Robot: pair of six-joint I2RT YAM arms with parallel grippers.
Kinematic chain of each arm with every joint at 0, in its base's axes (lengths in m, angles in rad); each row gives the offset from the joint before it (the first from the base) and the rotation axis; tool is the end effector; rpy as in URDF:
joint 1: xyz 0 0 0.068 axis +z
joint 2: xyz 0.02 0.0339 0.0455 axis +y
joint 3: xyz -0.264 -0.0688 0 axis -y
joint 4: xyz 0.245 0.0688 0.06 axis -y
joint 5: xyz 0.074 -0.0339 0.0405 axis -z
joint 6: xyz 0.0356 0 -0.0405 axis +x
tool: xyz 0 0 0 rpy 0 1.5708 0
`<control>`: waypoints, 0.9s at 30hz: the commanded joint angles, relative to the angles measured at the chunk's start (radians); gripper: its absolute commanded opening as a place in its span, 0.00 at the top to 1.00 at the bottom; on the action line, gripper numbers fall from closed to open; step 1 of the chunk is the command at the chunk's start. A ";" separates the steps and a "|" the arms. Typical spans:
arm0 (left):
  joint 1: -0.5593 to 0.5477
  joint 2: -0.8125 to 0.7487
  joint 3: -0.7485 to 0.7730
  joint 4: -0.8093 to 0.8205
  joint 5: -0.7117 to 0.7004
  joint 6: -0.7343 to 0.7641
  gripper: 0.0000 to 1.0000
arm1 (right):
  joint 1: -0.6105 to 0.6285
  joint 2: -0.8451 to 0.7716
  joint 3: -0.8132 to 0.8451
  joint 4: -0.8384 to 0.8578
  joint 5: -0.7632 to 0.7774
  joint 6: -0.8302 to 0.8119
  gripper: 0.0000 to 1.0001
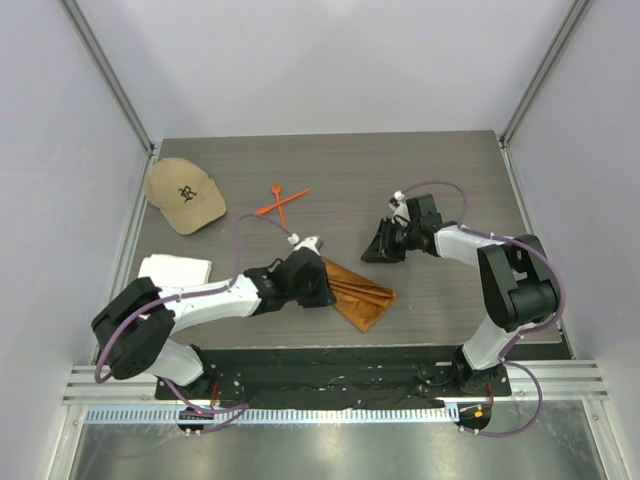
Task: Fold the napkin into a case and place the utensils inside
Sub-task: Smooth out the smaller rectangle-folded napkin at the center of the board.
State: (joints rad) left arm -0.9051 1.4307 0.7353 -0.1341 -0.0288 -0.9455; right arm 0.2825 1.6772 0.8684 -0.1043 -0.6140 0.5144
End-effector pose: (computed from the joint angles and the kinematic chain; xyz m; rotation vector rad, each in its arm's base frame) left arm 0.1760 -0.2225 0.1832 -0.0662 2.5652 -0.7743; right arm 0.3051 0.1099 0.1586 0.0211 2.5743 1.0867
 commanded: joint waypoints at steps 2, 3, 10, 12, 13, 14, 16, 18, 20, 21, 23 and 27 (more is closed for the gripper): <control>-0.080 0.108 0.101 0.171 0.049 -0.064 0.88 | -0.035 -0.040 -0.098 -0.038 0.037 -0.053 0.74; -0.086 0.161 0.114 0.172 0.059 -0.065 0.90 | -0.045 -0.050 -0.129 -0.028 0.045 -0.053 0.74; -0.115 0.276 0.157 0.162 0.044 -0.085 0.96 | -0.066 -0.100 -0.200 -0.018 0.027 -0.059 0.77; -0.117 0.281 0.157 0.148 0.036 -0.085 0.97 | -0.066 -0.119 -0.232 0.003 0.013 -0.050 0.78; -0.118 0.281 0.156 0.137 -0.003 -0.085 0.97 | -0.066 -0.126 -0.244 0.008 0.004 -0.048 0.80; -0.120 0.284 0.156 0.137 -0.014 -0.085 0.97 | -0.066 -0.141 -0.262 0.015 -0.001 -0.044 0.80; -0.123 0.298 0.162 0.122 -0.032 -0.085 0.98 | -0.065 -0.157 -0.278 0.025 -0.027 -0.040 0.81; -0.130 0.304 0.161 0.113 -0.046 -0.095 0.99 | -0.066 -0.190 -0.287 0.021 -0.033 -0.037 0.82; -0.140 0.312 0.161 0.113 -0.059 -0.104 0.99 | -0.063 -0.221 -0.290 0.015 -0.046 -0.030 0.82; -0.143 0.313 0.162 0.113 -0.060 -0.105 0.99 | -0.065 -0.244 -0.287 0.011 -0.052 -0.019 0.83; -0.156 0.315 0.164 0.110 -0.077 -0.107 0.99 | -0.062 -0.261 -0.290 -0.003 -0.075 -0.011 0.83; -0.169 0.313 0.177 0.100 -0.100 -0.110 1.00 | -0.057 -0.301 -0.310 -0.008 -0.082 -0.001 0.84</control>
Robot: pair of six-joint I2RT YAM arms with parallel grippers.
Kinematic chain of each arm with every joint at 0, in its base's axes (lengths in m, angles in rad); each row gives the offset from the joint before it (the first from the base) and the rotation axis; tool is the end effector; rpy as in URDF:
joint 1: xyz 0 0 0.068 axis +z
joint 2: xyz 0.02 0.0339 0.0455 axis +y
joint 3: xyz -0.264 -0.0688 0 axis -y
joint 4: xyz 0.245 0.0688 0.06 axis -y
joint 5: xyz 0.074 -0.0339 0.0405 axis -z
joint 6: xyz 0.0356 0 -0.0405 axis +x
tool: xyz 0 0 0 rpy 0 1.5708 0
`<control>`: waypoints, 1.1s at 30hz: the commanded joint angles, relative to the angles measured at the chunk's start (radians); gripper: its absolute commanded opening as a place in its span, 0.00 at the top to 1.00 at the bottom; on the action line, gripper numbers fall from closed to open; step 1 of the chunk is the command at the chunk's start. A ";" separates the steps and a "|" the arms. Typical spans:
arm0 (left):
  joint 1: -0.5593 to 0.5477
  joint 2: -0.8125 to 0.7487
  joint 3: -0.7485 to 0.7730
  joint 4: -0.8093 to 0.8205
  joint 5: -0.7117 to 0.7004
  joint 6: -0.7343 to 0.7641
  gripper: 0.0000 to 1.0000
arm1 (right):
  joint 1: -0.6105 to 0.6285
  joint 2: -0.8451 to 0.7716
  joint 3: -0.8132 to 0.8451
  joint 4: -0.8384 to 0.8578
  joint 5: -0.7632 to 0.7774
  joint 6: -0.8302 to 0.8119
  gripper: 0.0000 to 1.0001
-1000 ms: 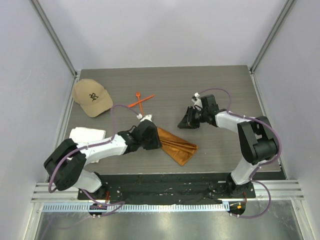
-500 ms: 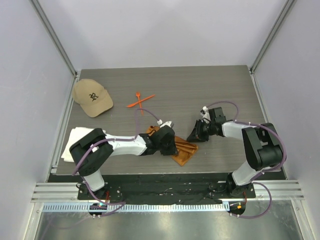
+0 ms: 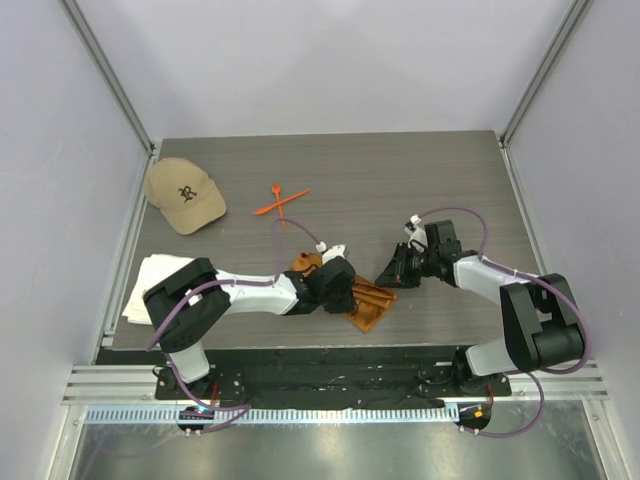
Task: Fold the napkin into a case and place the utensils inside
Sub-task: Smooth out the smaller rectangle-folded napkin at the center of the board.
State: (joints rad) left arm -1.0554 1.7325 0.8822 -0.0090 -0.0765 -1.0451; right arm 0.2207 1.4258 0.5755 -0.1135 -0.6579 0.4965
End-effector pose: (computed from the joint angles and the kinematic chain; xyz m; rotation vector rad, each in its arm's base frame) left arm 0.1703 -0.2951 0.1466 -0.0237 2.6127 -0.7924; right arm 0.2361 0.0753 0.1463 0.0816 2.5985 1.1104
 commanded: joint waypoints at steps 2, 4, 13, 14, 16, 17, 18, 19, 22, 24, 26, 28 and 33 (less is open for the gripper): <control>-0.028 0.009 0.040 -0.032 -0.062 -0.007 1.00 | 0.008 -0.036 -0.032 0.020 -0.051 0.030 0.85; -0.038 0.009 0.047 -0.039 -0.078 -0.007 1.00 | 0.016 -0.027 -0.043 0.035 -0.058 0.042 0.86; -0.069 -0.039 0.081 -0.123 -0.082 -0.006 0.99 | 0.016 -0.059 0.040 -0.067 -0.011 -0.021 0.86; -0.071 -0.053 0.080 -0.135 -0.083 -0.010 0.98 | 0.017 -0.080 0.049 -0.086 -0.002 -0.024 0.85; -0.072 -0.102 0.070 -0.158 -0.077 -0.018 0.92 | 0.016 -0.119 0.078 -0.156 0.065 -0.061 0.79; -0.072 -0.114 0.077 -0.184 -0.080 -0.016 0.86 | 0.016 -0.151 0.090 -0.184 0.089 -0.076 0.72; -0.072 -0.128 0.080 -0.225 -0.088 -0.015 0.83 | 0.017 -0.159 0.118 -0.243 0.121 -0.096 0.69; -0.072 -0.154 0.072 -0.235 -0.098 -0.015 0.79 | 0.017 -0.162 0.127 -0.264 0.176 -0.117 0.67; -0.063 -0.191 0.043 -0.243 -0.082 -0.029 0.64 | 0.014 -0.145 0.136 -0.285 0.228 -0.148 0.59; -0.057 -0.198 0.037 -0.256 -0.072 -0.030 0.61 | 0.016 -0.092 0.147 -0.281 0.195 -0.147 0.59; -0.045 -0.206 0.021 -0.279 -0.052 -0.030 0.60 | 0.014 -0.065 0.142 -0.270 0.184 -0.144 0.58; -0.032 -0.220 -0.030 -0.254 -0.046 -0.033 0.61 | 0.014 -0.068 0.113 -0.216 0.191 -0.125 0.54; 0.052 -0.344 -0.198 -0.137 -0.038 -0.049 0.55 | 0.006 -0.108 0.066 -0.108 0.201 -0.050 0.53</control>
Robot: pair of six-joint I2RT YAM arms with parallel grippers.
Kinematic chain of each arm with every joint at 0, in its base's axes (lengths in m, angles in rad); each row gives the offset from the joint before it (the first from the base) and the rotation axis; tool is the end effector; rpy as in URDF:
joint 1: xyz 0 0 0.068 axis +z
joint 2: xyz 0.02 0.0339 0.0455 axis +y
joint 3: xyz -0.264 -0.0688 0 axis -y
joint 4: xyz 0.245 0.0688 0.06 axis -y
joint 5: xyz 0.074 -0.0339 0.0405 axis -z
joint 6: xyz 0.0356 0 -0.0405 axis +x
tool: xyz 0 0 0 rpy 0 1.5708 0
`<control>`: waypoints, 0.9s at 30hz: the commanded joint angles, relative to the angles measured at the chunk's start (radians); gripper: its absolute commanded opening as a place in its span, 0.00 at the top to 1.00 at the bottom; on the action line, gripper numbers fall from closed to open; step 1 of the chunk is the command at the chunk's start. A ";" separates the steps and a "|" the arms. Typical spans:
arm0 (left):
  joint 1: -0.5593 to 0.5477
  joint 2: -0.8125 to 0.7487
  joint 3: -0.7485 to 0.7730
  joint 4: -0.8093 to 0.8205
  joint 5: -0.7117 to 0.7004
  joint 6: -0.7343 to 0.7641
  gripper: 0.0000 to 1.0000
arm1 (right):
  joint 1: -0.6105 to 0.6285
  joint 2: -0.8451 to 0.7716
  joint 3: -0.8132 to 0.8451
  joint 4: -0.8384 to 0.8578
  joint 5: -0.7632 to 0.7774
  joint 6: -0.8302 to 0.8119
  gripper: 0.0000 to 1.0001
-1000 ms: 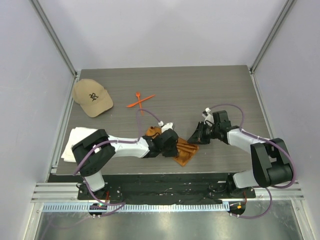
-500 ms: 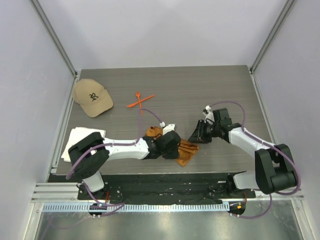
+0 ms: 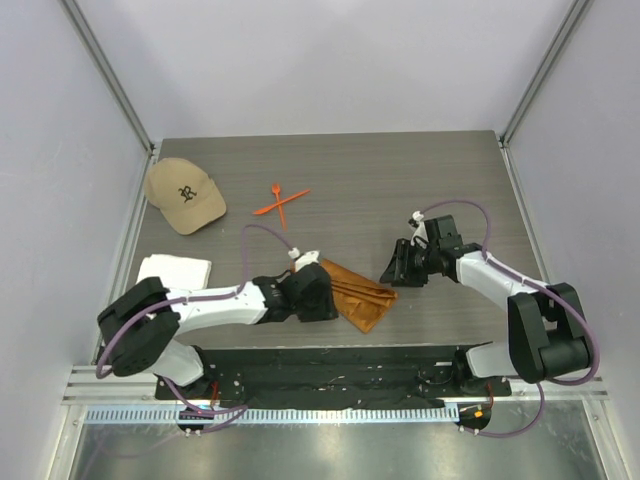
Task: Fold the napkin into a case and place the utensils inside
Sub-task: Smooth out the smaller rectangle-folded napkin at the center of the board.
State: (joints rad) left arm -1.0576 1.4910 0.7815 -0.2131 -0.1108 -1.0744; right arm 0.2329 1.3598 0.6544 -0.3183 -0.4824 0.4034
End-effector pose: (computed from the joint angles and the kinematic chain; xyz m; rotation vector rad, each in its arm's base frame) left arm 0.1458 -0.2507 0.1754 -0.0715 2.6457 -0.7071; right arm 0.2346 0.0726 0.1684 0.0433 2.6519 0.8504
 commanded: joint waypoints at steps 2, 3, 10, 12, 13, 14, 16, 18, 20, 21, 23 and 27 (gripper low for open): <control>0.088 -0.144 -0.135 0.110 -0.006 -0.015 0.50 | -0.006 -0.070 -0.013 0.096 0.076 0.032 0.52; 0.100 -0.173 -0.164 0.115 -0.004 -0.016 0.48 | -0.007 -0.080 -0.009 0.085 0.134 0.026 0.51; 0.218 -0.176 -0.241 0.242 0.052 -0.016 0.50 | -0.139 -0.203 -0.087 0.149 0.135 0.212 0.00; 0.240 -0.178 -0.260 0.283 0.049 -0.021 0.50 | -0.164 -0.214 -0.125 0.240 0.032 0.226 0.00; 0.242 -0.172 -0.264 0.303 0.046 -0.024 0.50 | -0.164 -0.200 -0.116 0.222 0.012 0.219 0.00; 0.252 -0.163 -0.266 0.323 0.054 -0.028 0.50 | -0.164 -0.183 -0.105 0.208 -0.005 0.192 0.01; 0.265 -0.112 -0.251 0.349 0.069 -0.030 0.50 | -0.159 -0.131 -0.085 0.174 -0.050 0.151 0.00; 0.271 -0.072 -0.234 0.376 0.080 -0.039 0.51 | -0.161 -0.122 -0.079 0.138 -0.050 0.095 0.00; 0.274 -0.020 -0.234 0.429 0.077 -0.058 0.54 | -0.149 -0.122 -0.068 0.107 -0.019 0.072 0.00; 0.275 -0.006 -0.232 0.440 0.076 -0.065 0.56 | -0.139 -0.123 -0.056 0.079 -0.007 0.051 0.00; 0.283 0.029 -0.222 0.443 0.071 -0.067 0.58 | -0.107 -0.107 -0.039 0.038 0.049 0.041 0.00; 0.294 0.071 -0.185 0.423 0.059 -0.042 0.68 | -0.055 -0.082 -0.029 0.022 0.079 0.043 0.04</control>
State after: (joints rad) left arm -0.7795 1.5166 0.5629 0.2100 -0.0330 -1.1313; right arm 0.1352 1.2606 0.5816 -0.2668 -0.4454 0.4793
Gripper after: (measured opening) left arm 0.375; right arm 0.987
